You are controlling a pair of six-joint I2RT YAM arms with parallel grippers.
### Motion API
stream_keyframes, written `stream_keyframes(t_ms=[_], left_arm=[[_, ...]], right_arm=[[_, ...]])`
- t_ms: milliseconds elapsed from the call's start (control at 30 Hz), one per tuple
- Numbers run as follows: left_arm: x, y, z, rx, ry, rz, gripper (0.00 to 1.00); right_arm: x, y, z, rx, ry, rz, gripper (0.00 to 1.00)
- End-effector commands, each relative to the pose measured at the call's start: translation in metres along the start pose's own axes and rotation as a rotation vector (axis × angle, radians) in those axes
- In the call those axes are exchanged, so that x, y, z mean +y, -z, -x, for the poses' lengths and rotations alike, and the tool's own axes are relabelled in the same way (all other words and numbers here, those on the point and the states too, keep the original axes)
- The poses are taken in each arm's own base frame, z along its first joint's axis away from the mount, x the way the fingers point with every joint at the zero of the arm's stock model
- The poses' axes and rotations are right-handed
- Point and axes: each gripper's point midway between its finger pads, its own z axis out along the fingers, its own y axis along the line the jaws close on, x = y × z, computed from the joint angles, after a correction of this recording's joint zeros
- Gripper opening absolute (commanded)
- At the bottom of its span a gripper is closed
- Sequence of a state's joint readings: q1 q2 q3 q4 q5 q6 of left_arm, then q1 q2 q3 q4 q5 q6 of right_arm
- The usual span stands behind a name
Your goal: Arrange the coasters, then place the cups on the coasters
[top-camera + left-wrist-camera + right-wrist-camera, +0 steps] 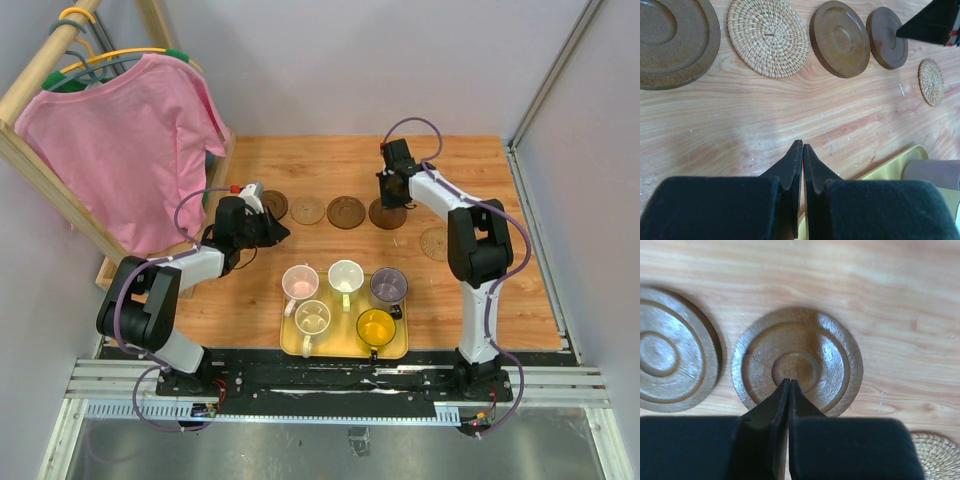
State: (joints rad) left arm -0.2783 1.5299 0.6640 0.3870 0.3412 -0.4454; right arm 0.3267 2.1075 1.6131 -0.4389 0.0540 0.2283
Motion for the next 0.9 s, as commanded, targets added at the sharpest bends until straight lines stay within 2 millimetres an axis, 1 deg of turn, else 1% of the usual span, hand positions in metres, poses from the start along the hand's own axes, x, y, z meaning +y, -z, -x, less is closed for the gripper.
stream_keyframes(t_ms=[0, 100, 167, 200, 300, 333, 367, 400, 467, 500, 633, 733, 800, 867], left_arm=[[-0.009, -0.002, 0.015, -0.033, -0.040, -0.030, 0.07], [-0.010, -0.003, 0.017, -0.036, -0.049, -0.034, 0.06], [-0.012, -0.003, 0.019, -0.040, -0.051, -0.039, 0.06], [-0.013, -0.003, 0.019, -0.041, -0.051, -0.044, 0.07], [-0.017, -0.001, 0.020, -0.047, -0.055, -0.060, 0.07], [-0.018, 0.000, 0.021, -0.049, -0.060, -0.068, 0.07], [-0.020, 0.001, 0.021, -0.048, -0.067, -0.077, 0.07], [-0.022, 0.002, 0.021, -0.046, -0.073, -0.087, 0.06], [-0.025, 0.002, 0.020, -0.041, -0.085, -0.107, 0.06], [-0.027, 0.003, 0.019, -0.040, -0.090, -0.115, 0.07], [-0.034, 0.007, 0.018, -0.045, -0.093, -0.148, 0.10], [-0.036, 0.010, 0.017, -0.051, -0.090, -0.154, 0.11], [-0.037, 0.012, 0.016, -0.051, -0.089, -0.155, 0.15], [-0.037, 0.014, 0.015, -0.051, -0.086, -0.153, 0.23]], right_arm=[[-0.015, 0.021, 0.043, -0.095, 0.020, -0.033, 0.02], [-0.017, 0.037, 0.060, -0.144, 0.030, -0.042, 0.03], [-0.022, 0.046, 0.063, -0.160, 0.031, -0.066, 0.03], [-0.026, 0.049, 0.061, -0.161, 0.029, -0.083, 0.04], [-0.040, 0.057, 0.045, -0.144, 0.020, -0.138, 0.07], [-0.045, 0.062, 0.039, -0.140, 0.015, -0.154, 0.11], [-0.049, 0.066, 0.033, -0.135, 0.013, -0.173, 0.17], [-0.054, 0.069, 0.025, -0.128, 0.010, -0.192, 0.20], [-0.064, 0.075, 0.009, -0.114, 0.002, -0.231, 0.27], [-0.069, 0.078, 0.002, -0.107, -0.005, -0.248, 0.29], [-0.092, 0.084, -0.029, -0.063, -0.073, -0.298, 0.30], [-0.105, 0.081, -0.052, -0.016, -0.114, -0.310, 0.30], [-0.108, 0.078, -0.064, 0.013, -0.121, -0.315, 0.30], [-0.111, 0.075, -0.074, 0.040, -0.121, -0.322, 0.30]])
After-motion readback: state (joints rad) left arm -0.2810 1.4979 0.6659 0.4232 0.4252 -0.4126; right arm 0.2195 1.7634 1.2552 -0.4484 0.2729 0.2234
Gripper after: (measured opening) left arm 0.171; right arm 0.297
